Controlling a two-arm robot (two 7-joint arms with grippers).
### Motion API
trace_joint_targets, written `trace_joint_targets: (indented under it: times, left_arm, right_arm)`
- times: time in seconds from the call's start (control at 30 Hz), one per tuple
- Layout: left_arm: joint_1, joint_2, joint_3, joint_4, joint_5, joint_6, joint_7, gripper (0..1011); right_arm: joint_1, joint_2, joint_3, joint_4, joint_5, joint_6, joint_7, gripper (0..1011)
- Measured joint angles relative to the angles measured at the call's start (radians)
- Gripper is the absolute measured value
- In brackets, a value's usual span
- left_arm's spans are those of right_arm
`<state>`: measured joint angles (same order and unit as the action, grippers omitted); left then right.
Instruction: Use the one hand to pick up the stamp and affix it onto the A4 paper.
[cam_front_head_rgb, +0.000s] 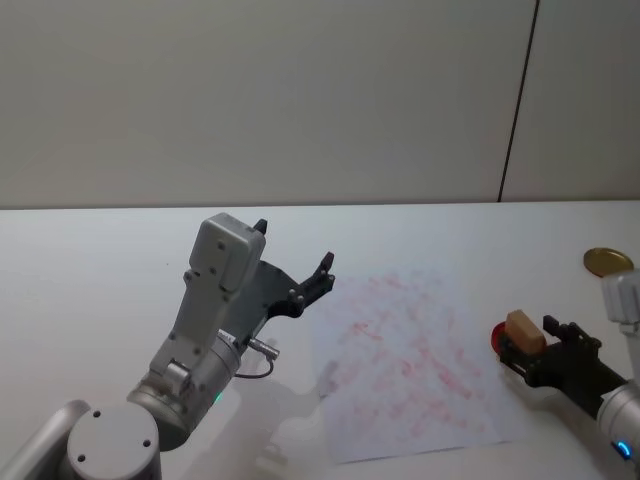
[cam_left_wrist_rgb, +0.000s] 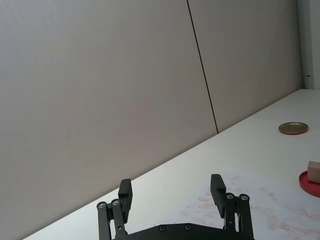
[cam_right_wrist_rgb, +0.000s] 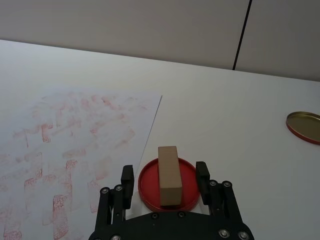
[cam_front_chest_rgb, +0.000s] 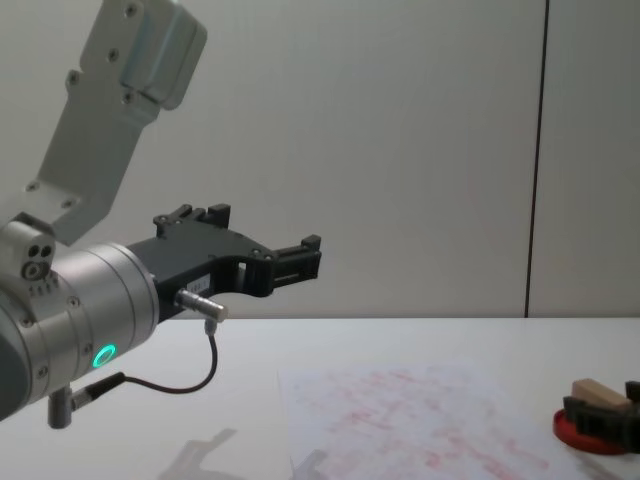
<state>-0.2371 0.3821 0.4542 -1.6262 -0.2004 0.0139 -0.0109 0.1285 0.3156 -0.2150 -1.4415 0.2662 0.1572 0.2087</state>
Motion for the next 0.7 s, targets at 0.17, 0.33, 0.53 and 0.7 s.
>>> trace_joint_targets:
  times: [0.17,0.33,0.53,0.7]
  left_arm:
    - [0.0,0.0,0.0,0.0,0.0,0.0,0.0,993]
    - [0.0,0.0,0.0,0.0,0.0,0.0,0.0,993]
    - [0.0,0.0,0.0,0.0,0.0,0.0,0.0,993]
    - [0.0,0.0,0.0,0.0,0.0,0.0,0.0,993]
  right_arm:
    - [0.002,-0.002,-0.001,0.007,-0.003,0.0,0.0,651]
    - [0.004,-0.004,-0.002,0.014,-0.008,0.0,0.0,493]
    - [0.006,-0.005,-0.003,0.019,-0.015,-0.005,0.0,291]
    - [0.006,-0.006,-0.004,0.021,-0.024,-0.019,-0.002,219]
